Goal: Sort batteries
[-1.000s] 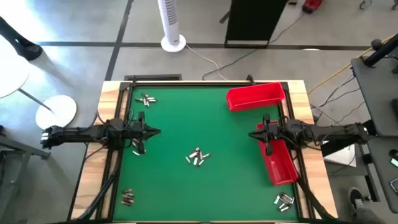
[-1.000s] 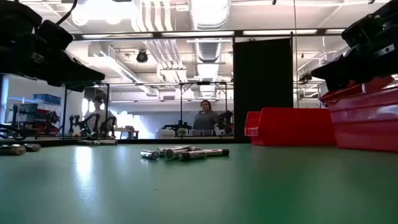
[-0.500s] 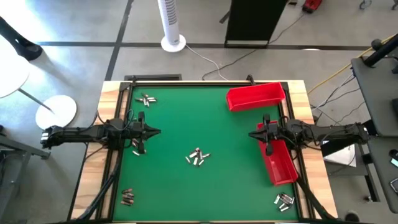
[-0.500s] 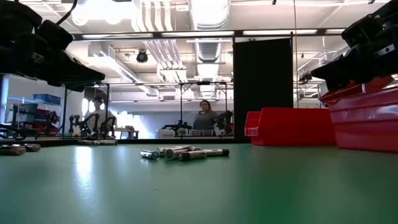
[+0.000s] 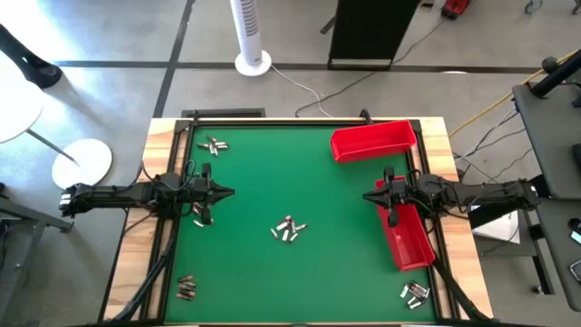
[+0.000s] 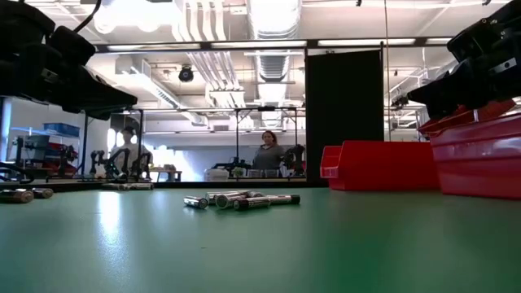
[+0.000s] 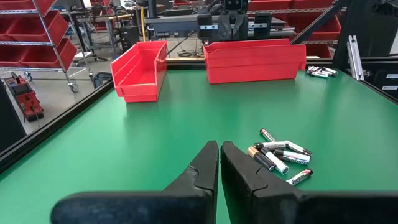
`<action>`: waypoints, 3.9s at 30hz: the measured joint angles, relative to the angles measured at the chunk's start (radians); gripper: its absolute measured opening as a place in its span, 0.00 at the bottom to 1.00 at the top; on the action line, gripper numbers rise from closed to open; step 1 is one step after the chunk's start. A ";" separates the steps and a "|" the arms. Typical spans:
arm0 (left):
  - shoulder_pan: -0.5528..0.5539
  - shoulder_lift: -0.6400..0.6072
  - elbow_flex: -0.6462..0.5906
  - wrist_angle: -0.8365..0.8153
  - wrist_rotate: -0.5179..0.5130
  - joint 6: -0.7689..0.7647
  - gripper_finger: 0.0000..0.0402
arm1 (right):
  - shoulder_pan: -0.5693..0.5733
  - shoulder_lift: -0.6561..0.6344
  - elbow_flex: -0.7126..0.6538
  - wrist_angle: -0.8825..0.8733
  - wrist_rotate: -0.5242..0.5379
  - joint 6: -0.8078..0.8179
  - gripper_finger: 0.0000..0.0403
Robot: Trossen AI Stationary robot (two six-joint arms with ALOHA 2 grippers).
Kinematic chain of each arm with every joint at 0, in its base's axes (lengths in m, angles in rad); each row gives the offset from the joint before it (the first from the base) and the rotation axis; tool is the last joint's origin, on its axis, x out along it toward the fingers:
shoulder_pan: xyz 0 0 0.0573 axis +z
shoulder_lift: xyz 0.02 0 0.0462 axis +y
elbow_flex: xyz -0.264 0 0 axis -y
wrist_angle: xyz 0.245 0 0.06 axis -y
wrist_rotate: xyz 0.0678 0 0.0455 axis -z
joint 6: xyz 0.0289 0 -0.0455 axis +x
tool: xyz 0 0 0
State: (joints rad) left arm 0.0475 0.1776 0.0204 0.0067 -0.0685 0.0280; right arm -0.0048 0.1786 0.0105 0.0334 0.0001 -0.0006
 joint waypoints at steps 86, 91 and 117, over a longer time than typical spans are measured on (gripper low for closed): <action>0.000 0.000 0.000 0.000 0.000 0.000 0.00 | -0.120 0.655 0.681 -0.525 0.175 0.107 0.40; 0.000 0.000 0.000 0.000 0.000 0.000 0.00 | -0.200 0.875 0.834 -0.726 0.166 -0.154 0.55; 0.000 0.000 0.000 0.000 0.000 0.000 0.00 | -0.494 1.489 1.220 -0.900 0.074 -0.653 0.42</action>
State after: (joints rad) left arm 0.0475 0.1772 0.0200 0.0070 -0.0682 0.0280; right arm -0.4988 1.6671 1.2304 -0.8661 0.0737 -0.6539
